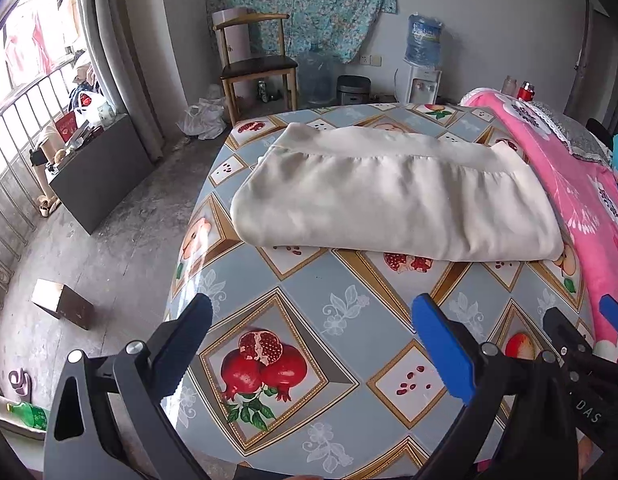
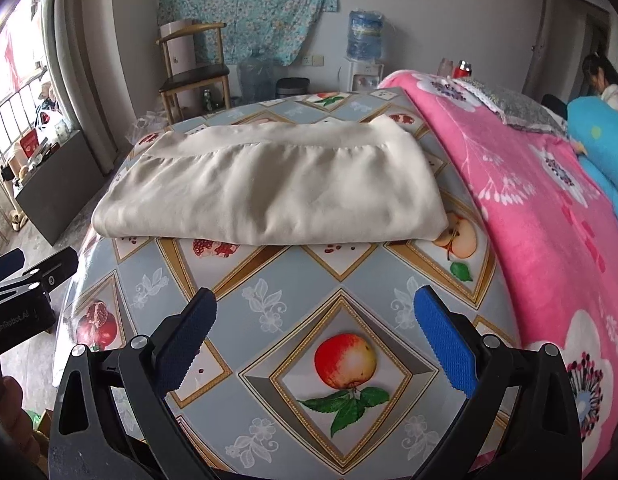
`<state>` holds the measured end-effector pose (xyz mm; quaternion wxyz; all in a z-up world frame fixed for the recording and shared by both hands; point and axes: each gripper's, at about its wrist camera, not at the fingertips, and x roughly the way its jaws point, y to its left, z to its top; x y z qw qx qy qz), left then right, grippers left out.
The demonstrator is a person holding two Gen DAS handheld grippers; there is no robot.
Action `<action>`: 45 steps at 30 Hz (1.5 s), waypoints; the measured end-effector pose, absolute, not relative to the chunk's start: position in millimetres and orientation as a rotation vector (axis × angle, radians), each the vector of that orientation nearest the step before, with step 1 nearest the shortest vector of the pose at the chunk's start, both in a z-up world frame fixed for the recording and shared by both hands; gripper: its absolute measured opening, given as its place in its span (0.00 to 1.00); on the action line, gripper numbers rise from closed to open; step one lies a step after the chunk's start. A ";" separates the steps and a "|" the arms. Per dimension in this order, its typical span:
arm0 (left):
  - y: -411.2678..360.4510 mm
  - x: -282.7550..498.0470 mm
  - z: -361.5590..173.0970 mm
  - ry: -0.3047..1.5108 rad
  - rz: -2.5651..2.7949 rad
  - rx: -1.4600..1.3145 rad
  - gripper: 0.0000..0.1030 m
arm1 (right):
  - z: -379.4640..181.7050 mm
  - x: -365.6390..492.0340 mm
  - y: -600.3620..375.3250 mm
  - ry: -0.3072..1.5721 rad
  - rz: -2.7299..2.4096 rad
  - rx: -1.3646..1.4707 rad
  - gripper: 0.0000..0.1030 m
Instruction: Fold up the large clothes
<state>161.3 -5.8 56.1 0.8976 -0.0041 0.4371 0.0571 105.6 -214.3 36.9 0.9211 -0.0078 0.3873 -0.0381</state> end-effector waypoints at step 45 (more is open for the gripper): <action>-9.3 172.1 48.2 0.933 0.065 -0.029 0.95 | 34.7 113.3 -210.4 0.831 -0.122 -0.053 0.93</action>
